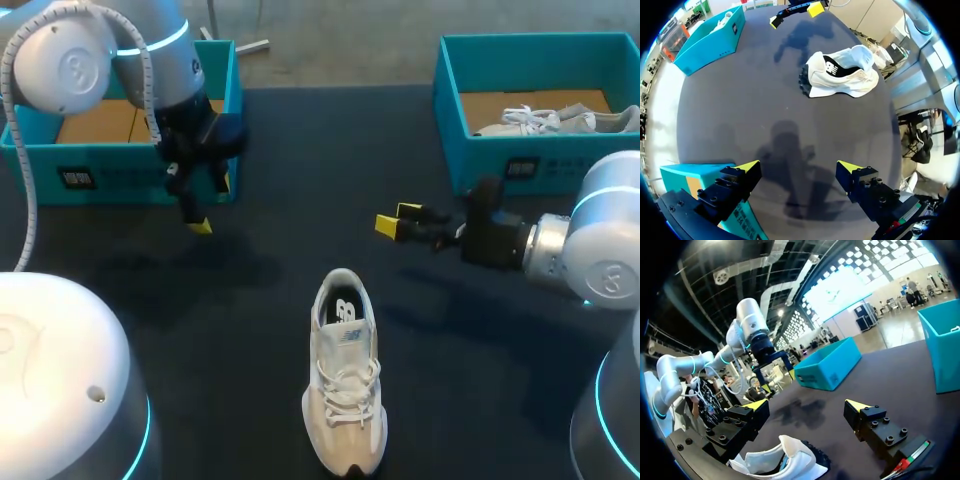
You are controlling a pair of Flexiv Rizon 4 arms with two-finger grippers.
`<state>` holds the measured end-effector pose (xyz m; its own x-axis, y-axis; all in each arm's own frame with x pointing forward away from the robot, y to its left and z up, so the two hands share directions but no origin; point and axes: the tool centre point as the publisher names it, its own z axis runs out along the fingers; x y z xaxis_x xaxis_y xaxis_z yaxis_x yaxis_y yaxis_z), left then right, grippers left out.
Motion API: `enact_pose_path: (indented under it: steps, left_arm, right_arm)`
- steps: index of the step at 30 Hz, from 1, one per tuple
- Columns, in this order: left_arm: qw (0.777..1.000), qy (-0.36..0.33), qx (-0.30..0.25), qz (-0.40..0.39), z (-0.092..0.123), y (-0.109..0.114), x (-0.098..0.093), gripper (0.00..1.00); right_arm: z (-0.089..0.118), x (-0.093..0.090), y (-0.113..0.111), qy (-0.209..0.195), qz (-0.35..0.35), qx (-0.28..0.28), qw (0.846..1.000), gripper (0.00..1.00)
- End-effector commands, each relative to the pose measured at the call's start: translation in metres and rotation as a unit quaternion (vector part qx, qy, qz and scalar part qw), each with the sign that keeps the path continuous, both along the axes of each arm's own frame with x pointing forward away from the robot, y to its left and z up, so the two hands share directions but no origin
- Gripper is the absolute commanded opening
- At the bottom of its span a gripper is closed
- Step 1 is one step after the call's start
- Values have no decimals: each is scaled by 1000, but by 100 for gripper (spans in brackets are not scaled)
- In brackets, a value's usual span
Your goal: Take the shoe out of the shoebox, open the shoe tongue, remove and reinsert the insole, then place the shoe into the shoebox
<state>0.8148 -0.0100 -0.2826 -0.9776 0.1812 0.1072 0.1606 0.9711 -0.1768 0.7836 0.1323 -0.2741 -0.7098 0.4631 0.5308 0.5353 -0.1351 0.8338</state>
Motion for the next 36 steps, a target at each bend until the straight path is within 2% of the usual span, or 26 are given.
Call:
enact_pose_path:
  steps: [1, 9, 17, 26, 32, 36]
  left_arm:
    - [1000, 1, 3, 3, 4, -2, 2, 100]
    - [1000, -2, 9, 12, 8, -3, 9, 100]
    - [1000, 5, 18, 23, 7, -9, 18, 100]
    - [999, 10, 20, 28, 5, -11, 22, 100]
    - [999, 14, 21, 30, 2, -12, 25, 100]
    - [999, 17, 22, 31, 1, -12, 27, 100]
  right_arm:
    - [-2, 11, 7, 21, -52, -23, 998, 100]
    - [-1, 7, 8, -24, -116, -38, 992, 100]
    - [-5, 9, 3, -53, -147, -19, 988, 100]
    - [4, 15, 12, -27, -196, -128, 972, 100]
    - [4, 17, 10, -21, -208, -142, 968, 100]
    - [8, 19, 10, -18, -225, -172, 959, 100]
